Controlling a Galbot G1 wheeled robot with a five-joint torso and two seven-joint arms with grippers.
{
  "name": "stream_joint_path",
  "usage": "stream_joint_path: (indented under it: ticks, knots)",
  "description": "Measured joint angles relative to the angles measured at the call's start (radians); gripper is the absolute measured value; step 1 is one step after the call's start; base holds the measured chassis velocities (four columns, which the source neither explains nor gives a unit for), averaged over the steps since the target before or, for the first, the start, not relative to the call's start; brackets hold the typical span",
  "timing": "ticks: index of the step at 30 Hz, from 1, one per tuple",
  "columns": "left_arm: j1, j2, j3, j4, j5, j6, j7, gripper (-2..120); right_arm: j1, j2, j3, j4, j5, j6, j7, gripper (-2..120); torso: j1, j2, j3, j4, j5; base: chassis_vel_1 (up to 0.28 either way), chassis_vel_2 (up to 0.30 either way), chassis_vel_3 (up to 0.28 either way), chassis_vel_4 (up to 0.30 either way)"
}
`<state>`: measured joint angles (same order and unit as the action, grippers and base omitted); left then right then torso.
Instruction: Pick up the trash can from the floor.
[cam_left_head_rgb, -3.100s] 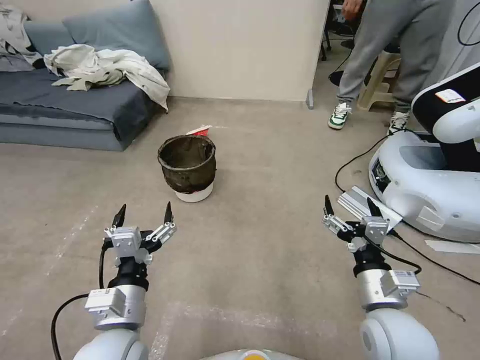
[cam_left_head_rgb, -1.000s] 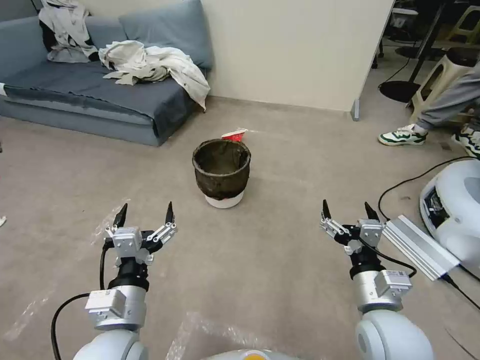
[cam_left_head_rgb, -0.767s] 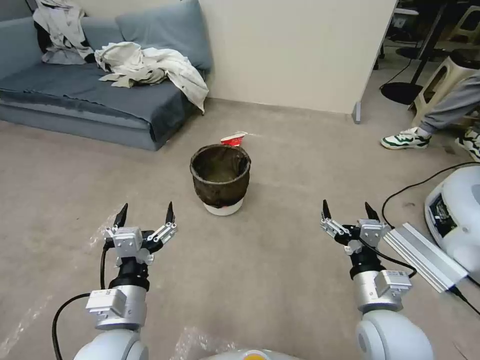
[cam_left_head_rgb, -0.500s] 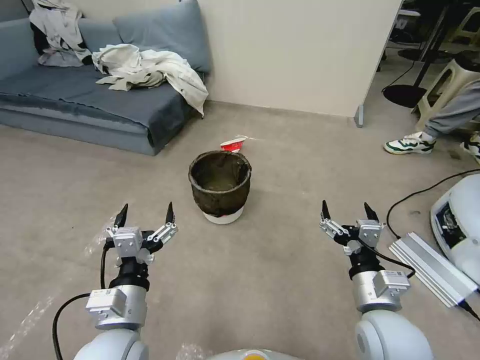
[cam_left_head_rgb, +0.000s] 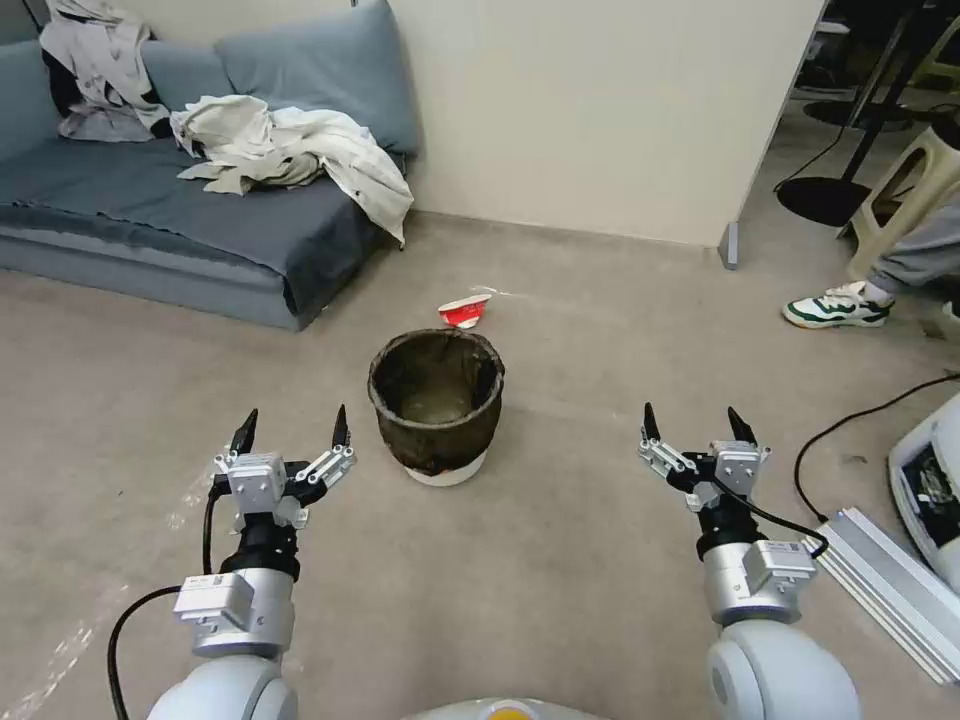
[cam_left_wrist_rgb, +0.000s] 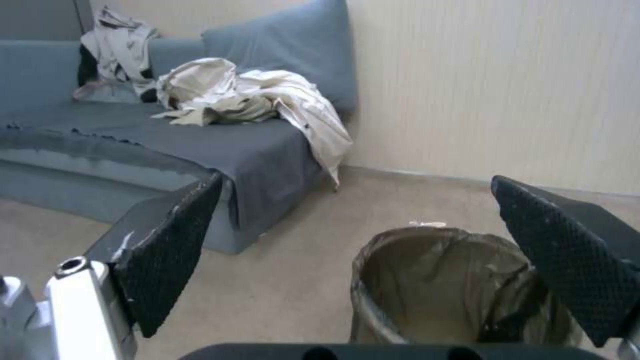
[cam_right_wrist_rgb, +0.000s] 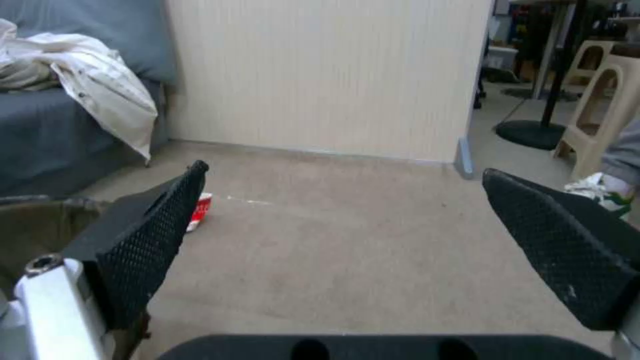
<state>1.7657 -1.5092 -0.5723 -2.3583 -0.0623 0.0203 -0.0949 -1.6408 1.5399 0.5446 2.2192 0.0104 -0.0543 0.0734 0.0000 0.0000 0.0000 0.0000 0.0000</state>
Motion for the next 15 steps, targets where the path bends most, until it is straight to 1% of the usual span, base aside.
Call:
stream_joint_path:
  ticks: [3,7,13,14,15]
  knots:
    - [-0.01,0.012,-0.008,0.002,-0.018,0.018,-0.005,100,-0.001,0.0,-0.001,-0.003,0.0,0.002,0.0,100,0.0,0.0,0.0,0.0,-0.0002,-0.119,0.124,0.13,-0.119]
    - [-0.014,0.018,-0.012,0.002,-0.025,0.024,-0.006,100,-0.001,0.001,-0.001,-0.005,-0.002,0.002,0.0,100,0.0,0.0,0.0,0.0,-0.0001,-0.11,0.115,0.122,-0.114]
    - [-0.018,0.025,-0.012,0.005,-0.034,0.032,-0.007,100,0.003,0.001,-0.012,-0.014,0.008,0.025,-0.001,100,0.0,0.0,0.0,0.0001,-0.0001,-0.082,0.084,0.076,-0.076]
    - [-0.021,0.032,-0.012,0.005,-0.042,0.041,-0.007,100,0.004,0.002,-0.015,-0.016,0.014,0.034,-0.001,100,0.0,0.0,0.0,0.0001,-0.0001,-0.039,0.056,0.067,-0.068]
    - [-0.029,0.049,-0.012,0.005,-0.061,0.065,-0.009,100,0.005,0.002,-0.017,-0.018,0.019,0.04,-0.001,100,0.0,0.0,0.0,0.0002,0.0,-0.041,0.039,0.044,-0.068]
